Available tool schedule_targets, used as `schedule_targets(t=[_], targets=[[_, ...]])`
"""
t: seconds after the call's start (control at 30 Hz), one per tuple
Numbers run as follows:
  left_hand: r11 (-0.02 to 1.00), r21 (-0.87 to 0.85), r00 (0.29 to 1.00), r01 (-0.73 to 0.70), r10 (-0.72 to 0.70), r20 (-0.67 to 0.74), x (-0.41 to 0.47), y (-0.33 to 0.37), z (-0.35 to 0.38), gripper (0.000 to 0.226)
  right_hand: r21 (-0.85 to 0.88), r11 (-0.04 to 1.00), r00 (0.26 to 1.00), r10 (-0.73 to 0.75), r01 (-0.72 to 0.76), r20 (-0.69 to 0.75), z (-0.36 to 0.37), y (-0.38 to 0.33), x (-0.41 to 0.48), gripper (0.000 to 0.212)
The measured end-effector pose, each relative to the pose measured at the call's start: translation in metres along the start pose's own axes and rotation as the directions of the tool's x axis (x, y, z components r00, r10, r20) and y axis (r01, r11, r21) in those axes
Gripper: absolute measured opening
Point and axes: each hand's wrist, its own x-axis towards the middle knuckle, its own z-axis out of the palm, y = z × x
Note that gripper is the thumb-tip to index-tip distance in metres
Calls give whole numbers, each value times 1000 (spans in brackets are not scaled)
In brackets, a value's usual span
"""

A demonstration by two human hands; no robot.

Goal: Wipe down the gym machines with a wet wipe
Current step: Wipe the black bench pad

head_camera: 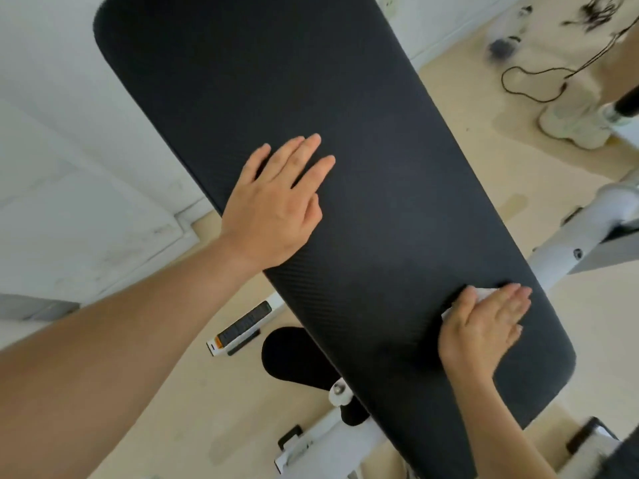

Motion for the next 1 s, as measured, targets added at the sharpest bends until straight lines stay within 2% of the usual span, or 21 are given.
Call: schedule_targets(t=[0.1,0.17,0.2,0.23,0.27,0.3,0.33,0.37,0.4,0.43,0.47,0.5,0.57,0.6,0.63,0.67,0.77,0.83,0.87,0.9,1.0], targets=[[1000,0,1000,22,-22,-21,5,-1,4,46,-79,919,922,-384,387,51,27,-84,-40,70],[1000,-19,1000,-1,1,-11,2,-1,3,46,-140,688,702,-695,712,155,42,-123,-67,65],[1000,-29,1000,-7,6,-10,2,-2,3,47,-154,557,578,-789,816,211,45,-127,-68,63],[999,-40,1000,-6,5,-12,3,-3,2,47,-180,488,519,-820,854,240,39,-121,-55,62],[999,-47,1000,-3,2,-16,3,-4,2,48,-226,519,563,-794,824,230,30,-105,-32,63],[999,-49,1000,1,-2,-22,4,-4,2,48,-259,654,700,-696,711,162,20,-86,-3,64],[999,-46,1000,4,-5,-30,3,-3,3,49,-231,847,876,-477,479,67,8,-68,26,65],[999,-40,999,6,-8,-38,3,-3,5,49,-141,966,976,-218,216,-1,-2,-56,53,66],[999,-38,999,2,-3,-38,2,-2,5,49,-77,997,999,-34,33,-18,-9,-54,67,65],[999,-42,999,-6,4,-35,3,-1,5,49,-66,998,999,19,-22,-42,-11,-64,65,65],[999,-44,1000,-7,5,-31,4,-1,6,49,-74,995,995,-72,67,-63,-2,-84,51,65],[999,-43,1000,-8,7,-27,4,-2,6,50,-96,957,959,-280,275,-44,12,-106,26,66],[999,-38,1000,-15,14,-22,3,-4,6,50,-156,683,700,-700,714,138,34,-139,-33,64],[999,-44,999,-19,18,-30,3,-4,6,49,-179,526,555,-800,832,230,37,-140,-51,63],[998,-51,999,-25,23,-40,3,-4,6,49,-208,430,475,-835,878,278,35,-134,-47,62],[998,-57,999,-29,26,-44,4,-4,6,49,-227,436,487,-826,871,282,27,-125,-25,62],[998,-60,998,-26,23,-57,5,-5,7,51,-275,814,856,-511,513,83,1,-100,60,68],[996,-74,997,-38,33,-65,5,-5,9,50,-222,881,908,-410,418,85,-3,-110,70,68],[996,-86,997,-37,31,-64,5,-5,9,49,-243,825,860,-500,510,104,3,-120,53,68],[995,-93,997,-34,28,-68,5,-6,9,49,-251,703,745,-646,666,168,13,-125,24,67],[993,-106,997,-44,37,-62,4,-8,8,48,-161,200,249,-883,966,398,26,-116,-53,63]])
